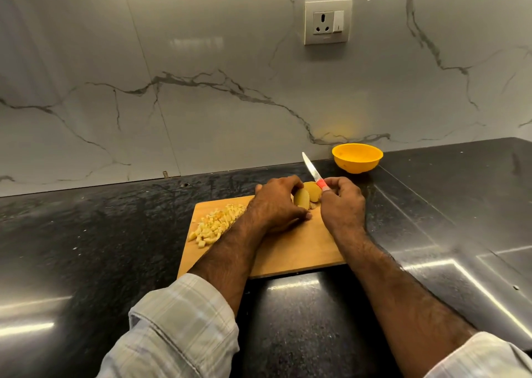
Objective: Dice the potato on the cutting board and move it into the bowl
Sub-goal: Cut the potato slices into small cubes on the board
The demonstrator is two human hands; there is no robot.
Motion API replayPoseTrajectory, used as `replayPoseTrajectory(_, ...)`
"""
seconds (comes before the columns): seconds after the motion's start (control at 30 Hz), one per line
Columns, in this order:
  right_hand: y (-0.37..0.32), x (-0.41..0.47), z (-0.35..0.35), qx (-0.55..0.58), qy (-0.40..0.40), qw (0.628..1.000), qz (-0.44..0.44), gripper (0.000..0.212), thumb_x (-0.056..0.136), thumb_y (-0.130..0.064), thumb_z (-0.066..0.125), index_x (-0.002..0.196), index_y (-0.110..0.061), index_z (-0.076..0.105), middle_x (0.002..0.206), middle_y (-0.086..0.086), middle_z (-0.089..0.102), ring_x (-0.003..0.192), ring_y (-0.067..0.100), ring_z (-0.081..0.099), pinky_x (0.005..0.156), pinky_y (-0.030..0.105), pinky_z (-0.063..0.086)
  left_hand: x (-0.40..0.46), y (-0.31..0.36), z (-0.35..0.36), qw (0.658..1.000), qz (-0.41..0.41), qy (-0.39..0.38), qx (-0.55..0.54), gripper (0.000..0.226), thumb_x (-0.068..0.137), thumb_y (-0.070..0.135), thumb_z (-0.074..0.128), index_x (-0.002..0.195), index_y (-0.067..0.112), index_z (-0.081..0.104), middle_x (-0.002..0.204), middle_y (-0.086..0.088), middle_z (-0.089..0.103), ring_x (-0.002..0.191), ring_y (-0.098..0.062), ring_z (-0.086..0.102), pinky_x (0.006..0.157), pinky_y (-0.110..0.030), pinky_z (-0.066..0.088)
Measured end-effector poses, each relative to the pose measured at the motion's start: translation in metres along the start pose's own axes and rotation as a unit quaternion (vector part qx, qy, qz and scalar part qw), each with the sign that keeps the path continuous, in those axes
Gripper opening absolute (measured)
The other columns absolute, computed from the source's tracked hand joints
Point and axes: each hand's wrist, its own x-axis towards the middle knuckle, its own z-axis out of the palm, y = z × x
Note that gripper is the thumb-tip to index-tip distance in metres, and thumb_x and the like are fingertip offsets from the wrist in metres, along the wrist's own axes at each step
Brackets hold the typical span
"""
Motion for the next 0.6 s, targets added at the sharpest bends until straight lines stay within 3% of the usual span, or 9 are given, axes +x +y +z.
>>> replayPoseTrajectory(0.07, 0.002, 0.001, 0.0, 0.006, 0.003, 1.0, 0.007, 0.022, 0.1, -0.016, 0.06, 0.12, -0.02, 0.069, 0.094, -0.012, 0.056, 0.081, 0.002, 0.052, 0.063, 0.024, 0.041, -0.004, -0.003, 0.0, 0.999, 0.009, 0.013, -0.041, 0.067, 0.071, 0.047, 0.093, 0.127, 0.039, 0.058, 0.124, 0.011, 0.066, 0.111, -0.015, 0.063, 0.109, -0.054, 0.047)
replayPoseTrajectory(0.13, 0.003, 0.002, 0.0, 0.013, 0.008, 1.0, 0.013, 0.023, 0.101, -0.017, 0.06, 0.122, -0.02, 0.068, 0.098, -0.01, 0.057, 0.084, 0.005, 0.054, 0.064, 0.025, 0.044, -0.007, -0.005, -0.002, 0.995, 0.011, 0.025, -0.096, 0.064, 0.07, 0.031, 0.096, 0.122, 0.037, 0.058, 0.119, 0.01, 0.065, 0.107, -0.014, 0.065, 0.094, -0.041, 0.06)
replayPoseTrajectory(0.2, 0.004, 0.002, 0.001, 0.017, 0.004, 1.0, 0.016, 0.024, 0.102, -0.017, 0.059, 0.124, -0.021, 0.067, 0.106, -0.007, 0.058, 0.091, 0.009, 0.057, 0.066, 0.026, 0.046, -0.011, -0.006, -0.007, 0.989, 0.012, 0.032, -0.143, 0.063, 0.071, 0.017, 0.095, 0.119, 0.033, 0.058, 0.118, 0.008, 0.065, 0.106, -0.014, 0.067, 0.08, -0.026, 0.06)
replayPoseTrajectory(0.27, 0.004, 0.001, 0.002, 0.02, -0.013, 1.0, 0.016, 0.025, 0.103, -0.018, 0.06, 0.127, -0.022, 0.066, 0.11, -0.007, 0.059, 0.098, 0.013, 0.059, 0.07, 0.029, 0.052, -0.013, -0.007, -0.012, 0.985, 0.021, 0.036, -0.169, 0.063, 0.072, 0.014, 0.095, 0.12, 0.031, 0.059, 0.119, 0.005, 0.066, 0.104, -0.013, 0.069, 0.076, -0.02, 0.058)
replayPoseTrajectory(0.4, 0.006, 0.001, 0.003, 0.029, -0.079, 0.996, 0.027, 0.033, 0.1, -0.017, 0.062, 0.132, -0.026, 0.061, 0.122, -0.002, 0.061, 0.105, 0.021, 0.066, 0.083, 0.046, 0.063, -0.016, -0.009, -0.015, 0.977, 0.025, 0.02, -0.21, 0.063, 0.074, 0.011, 0.095, 0.124, 0.031, 0.062, 0.12, 0.0, 0.071, 0.095, -0.013, 0.075, 0.083, -0.035, 0.066)
replayPoseTrajectory(0.5, 0.006, 0.003, 0.002, 0.078, -0.106, 0.99, 0.045, 0.033, 0.099, -0.009, 0.063, 0.127, -0.027, 0.06, 0.124, 0.001, 0.061, 0.107, 0.019, 0.064, 0.077, 0.036, 0.058, -0.018, -0.01, -0.017, 0.97, 0.016, 0.006, -0.241, 0.064, 0.075, 0.006, 0.093, 0.125, 0.032, 0.062, 0.116, -0.002, 0.073, 0.094, -0.014, 0.077, 0.083, -0.041, 0.066)
replayPoseTrajectory(0.6, 0.005, 0.002, 0.001, 0.108, -0.122, 0.986, 0.039, 0.033, 0.095, -0.021, 0.074, 0.125, -0.023, 0.061, 0.118, -0.001, 0.064, 0.105, 0.014, 0.064, 0.078, 0.032, 0.055, -0.019, -0.01, -0.019, 0.966, 0.019, -0.003, -0.258, 0.064, 0.077, 0.003, 0.091, 0.127, 0.03, 0.062, 0.116, -0.002, 0.073, 0.095, -0.015, 0.077, 0.081, -0.041, 0.066)
